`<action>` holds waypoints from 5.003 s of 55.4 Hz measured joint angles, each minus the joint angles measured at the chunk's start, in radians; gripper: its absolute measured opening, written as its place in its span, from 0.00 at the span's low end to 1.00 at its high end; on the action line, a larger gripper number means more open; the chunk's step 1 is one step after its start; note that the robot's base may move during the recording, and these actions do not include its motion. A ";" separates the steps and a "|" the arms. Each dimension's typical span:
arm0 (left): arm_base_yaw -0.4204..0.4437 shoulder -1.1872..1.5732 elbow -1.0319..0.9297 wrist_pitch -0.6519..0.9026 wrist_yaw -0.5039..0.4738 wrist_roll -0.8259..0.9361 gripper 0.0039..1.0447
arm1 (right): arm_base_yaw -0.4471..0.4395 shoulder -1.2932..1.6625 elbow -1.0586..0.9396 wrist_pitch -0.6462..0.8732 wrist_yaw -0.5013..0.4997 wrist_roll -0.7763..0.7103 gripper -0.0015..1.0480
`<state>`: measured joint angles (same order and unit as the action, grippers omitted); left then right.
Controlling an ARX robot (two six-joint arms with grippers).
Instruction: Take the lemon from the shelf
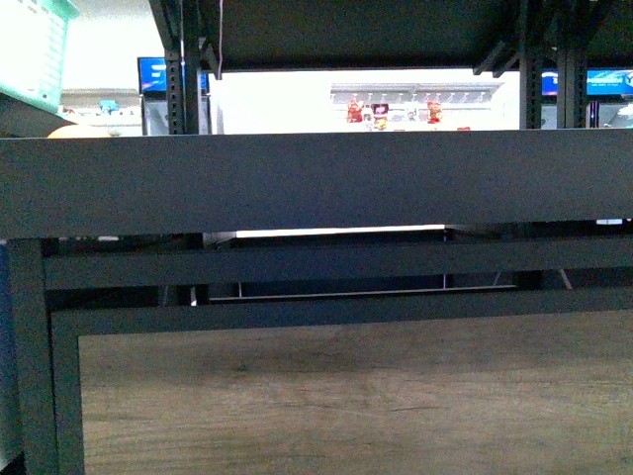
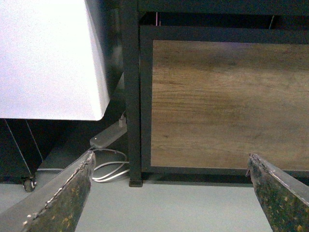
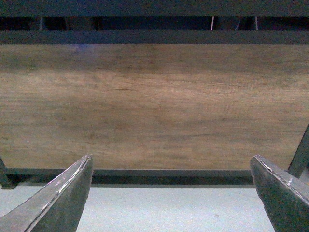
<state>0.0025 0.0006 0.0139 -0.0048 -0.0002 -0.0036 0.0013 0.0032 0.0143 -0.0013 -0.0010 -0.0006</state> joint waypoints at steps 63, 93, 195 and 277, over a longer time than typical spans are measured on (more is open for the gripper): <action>0.000 0.000 0.000 0.000 0.000 0.000 0.92 | 0.000 0.000 0.000 0.000 0.001 0.000 0.93; 0.000 0.000 0.000 0.000 0.000 0.000 0.92 | 0.000 0.000 0.000 0.000 0.000 0.000 0.93; 0.000 0.000 0.000 0.000 0.000 0.000 0.92 | 0.000 0.000 0.000 0.000 0.000 0.000 0.93; 0.566 1.740 1.173 0.344 0.467 -1.128 0.92 | 0.000 0.000 0.000 0.000 0.000 0.000 0.93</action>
<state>0.5682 1.7409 1.1873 0.3393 0.4664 -1.1316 0.0013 0.0029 0.0143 -0.0013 -0.0006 -0.0002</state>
